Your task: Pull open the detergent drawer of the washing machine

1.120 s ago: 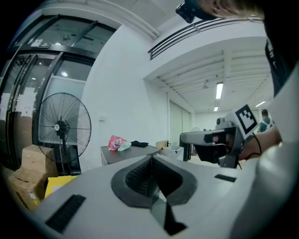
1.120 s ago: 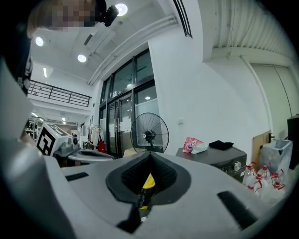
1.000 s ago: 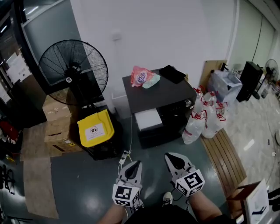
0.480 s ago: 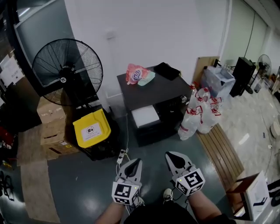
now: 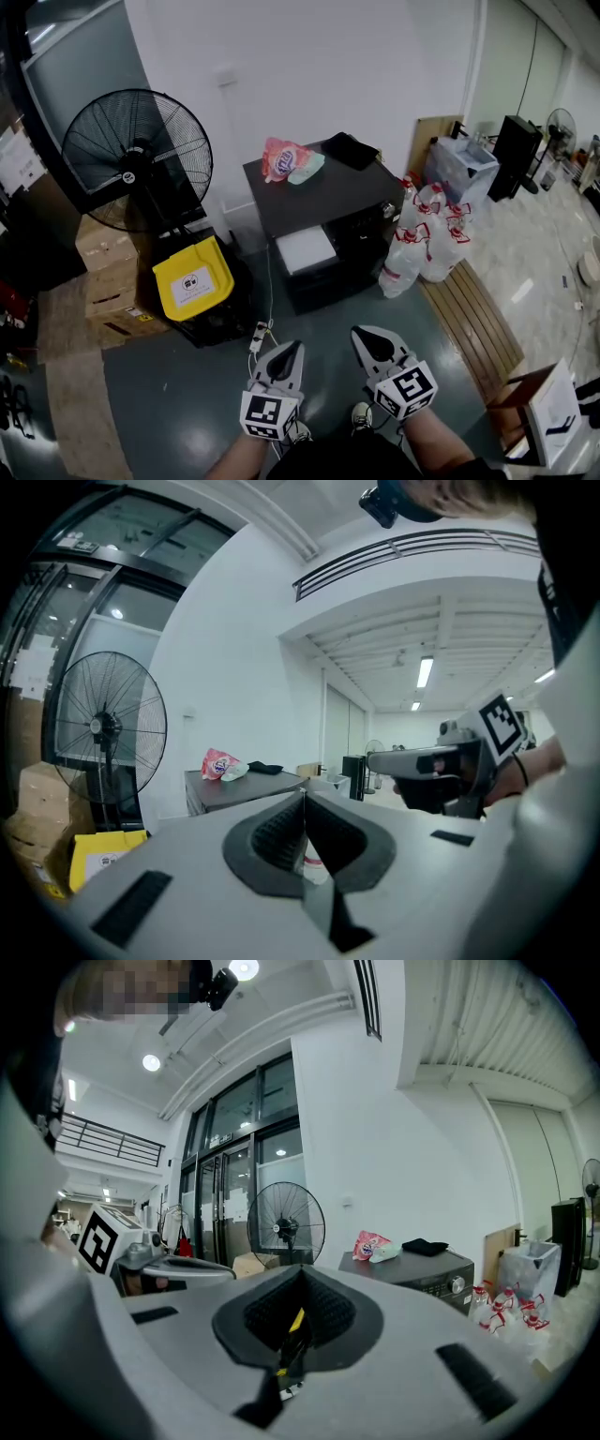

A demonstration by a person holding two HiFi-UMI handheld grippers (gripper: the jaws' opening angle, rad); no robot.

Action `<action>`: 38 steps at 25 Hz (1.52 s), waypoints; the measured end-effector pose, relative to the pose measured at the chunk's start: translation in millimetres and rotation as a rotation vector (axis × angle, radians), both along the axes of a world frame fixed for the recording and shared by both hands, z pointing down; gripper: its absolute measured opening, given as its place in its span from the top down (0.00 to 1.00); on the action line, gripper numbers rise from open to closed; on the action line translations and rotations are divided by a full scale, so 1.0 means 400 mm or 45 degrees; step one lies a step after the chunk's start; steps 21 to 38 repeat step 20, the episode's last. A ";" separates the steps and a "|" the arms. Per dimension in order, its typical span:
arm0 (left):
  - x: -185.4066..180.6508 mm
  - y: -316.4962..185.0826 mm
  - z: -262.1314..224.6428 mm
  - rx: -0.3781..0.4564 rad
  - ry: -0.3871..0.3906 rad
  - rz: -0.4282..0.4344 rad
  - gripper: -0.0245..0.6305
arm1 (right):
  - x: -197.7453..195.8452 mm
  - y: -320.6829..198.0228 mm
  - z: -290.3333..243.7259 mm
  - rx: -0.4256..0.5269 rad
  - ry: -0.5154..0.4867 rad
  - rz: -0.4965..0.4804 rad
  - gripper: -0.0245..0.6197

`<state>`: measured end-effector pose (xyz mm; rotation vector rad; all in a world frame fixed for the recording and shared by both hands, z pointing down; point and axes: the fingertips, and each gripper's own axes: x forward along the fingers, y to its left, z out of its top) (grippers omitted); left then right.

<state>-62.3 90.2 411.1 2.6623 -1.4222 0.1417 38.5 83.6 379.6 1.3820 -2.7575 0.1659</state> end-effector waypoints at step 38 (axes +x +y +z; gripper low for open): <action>0.019 -0.039 0.010 0.002 0.000 -0.033 0.95 | 0.017 -0.042 0.019 -0.014 -0.008 -0.033 0.96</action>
